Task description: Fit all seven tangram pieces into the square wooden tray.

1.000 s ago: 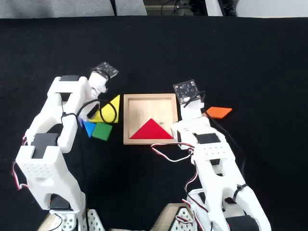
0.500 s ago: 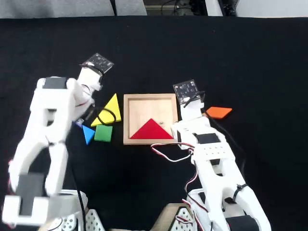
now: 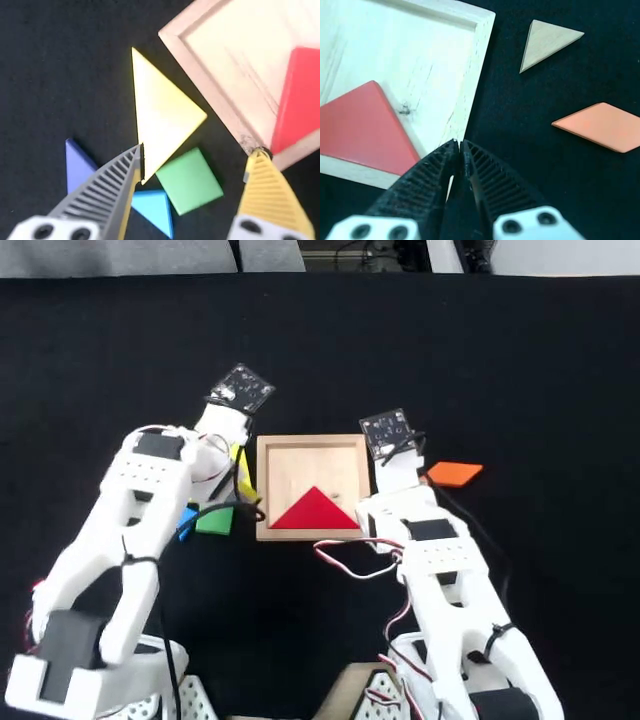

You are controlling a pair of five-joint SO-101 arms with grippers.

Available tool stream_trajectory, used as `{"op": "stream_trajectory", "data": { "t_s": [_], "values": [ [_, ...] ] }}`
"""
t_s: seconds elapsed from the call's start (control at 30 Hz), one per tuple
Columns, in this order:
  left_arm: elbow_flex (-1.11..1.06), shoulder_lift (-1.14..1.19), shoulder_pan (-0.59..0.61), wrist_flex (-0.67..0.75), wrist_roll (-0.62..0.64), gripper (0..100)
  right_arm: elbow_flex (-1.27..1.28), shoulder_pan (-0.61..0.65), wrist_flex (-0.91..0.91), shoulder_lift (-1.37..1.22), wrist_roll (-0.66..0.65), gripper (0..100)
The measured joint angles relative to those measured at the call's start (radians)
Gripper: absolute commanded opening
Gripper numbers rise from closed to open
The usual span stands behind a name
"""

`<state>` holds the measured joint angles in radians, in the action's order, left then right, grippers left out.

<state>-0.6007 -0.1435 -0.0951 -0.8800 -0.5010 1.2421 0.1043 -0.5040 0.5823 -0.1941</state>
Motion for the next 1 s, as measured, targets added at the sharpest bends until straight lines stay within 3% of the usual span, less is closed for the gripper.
{"op": "stream_trajectory", "data": {
  "t_s": [0.3,1.0],
  "values": [
    [0.078,0.241,0.071,0.037,0.0,33,0.0,0.0,0.002,0.0,0.0,1.1],
    [0.132,0.259,0.043,0.046,0.032,33,0.0,0.002,0.025,0.0,0.0,1.1]
  ]
}}
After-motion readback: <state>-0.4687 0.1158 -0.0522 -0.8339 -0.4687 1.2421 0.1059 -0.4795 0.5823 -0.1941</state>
